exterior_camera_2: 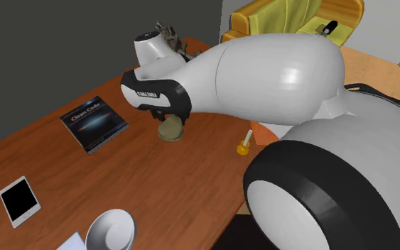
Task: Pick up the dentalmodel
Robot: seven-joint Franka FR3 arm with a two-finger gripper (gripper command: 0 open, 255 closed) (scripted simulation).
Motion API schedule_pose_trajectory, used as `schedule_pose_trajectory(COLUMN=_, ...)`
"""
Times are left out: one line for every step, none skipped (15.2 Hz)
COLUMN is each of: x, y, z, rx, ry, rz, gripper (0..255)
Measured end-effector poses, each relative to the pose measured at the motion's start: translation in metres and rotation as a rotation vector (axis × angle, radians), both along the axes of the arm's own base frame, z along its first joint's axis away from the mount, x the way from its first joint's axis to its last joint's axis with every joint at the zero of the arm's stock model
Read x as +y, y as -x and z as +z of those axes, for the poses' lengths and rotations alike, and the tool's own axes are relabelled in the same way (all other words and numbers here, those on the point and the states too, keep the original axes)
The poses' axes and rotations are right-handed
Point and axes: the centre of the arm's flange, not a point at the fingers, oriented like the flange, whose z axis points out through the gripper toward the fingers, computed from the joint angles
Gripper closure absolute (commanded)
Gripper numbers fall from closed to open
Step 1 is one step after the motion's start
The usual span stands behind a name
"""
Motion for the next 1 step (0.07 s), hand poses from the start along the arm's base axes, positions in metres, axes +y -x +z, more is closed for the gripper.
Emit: schedule_pose_trajectory(x=-0.0001, y=0.0, z=0.0034, rx=0.0, ry=0.0, rz=0.0, gripper=255)
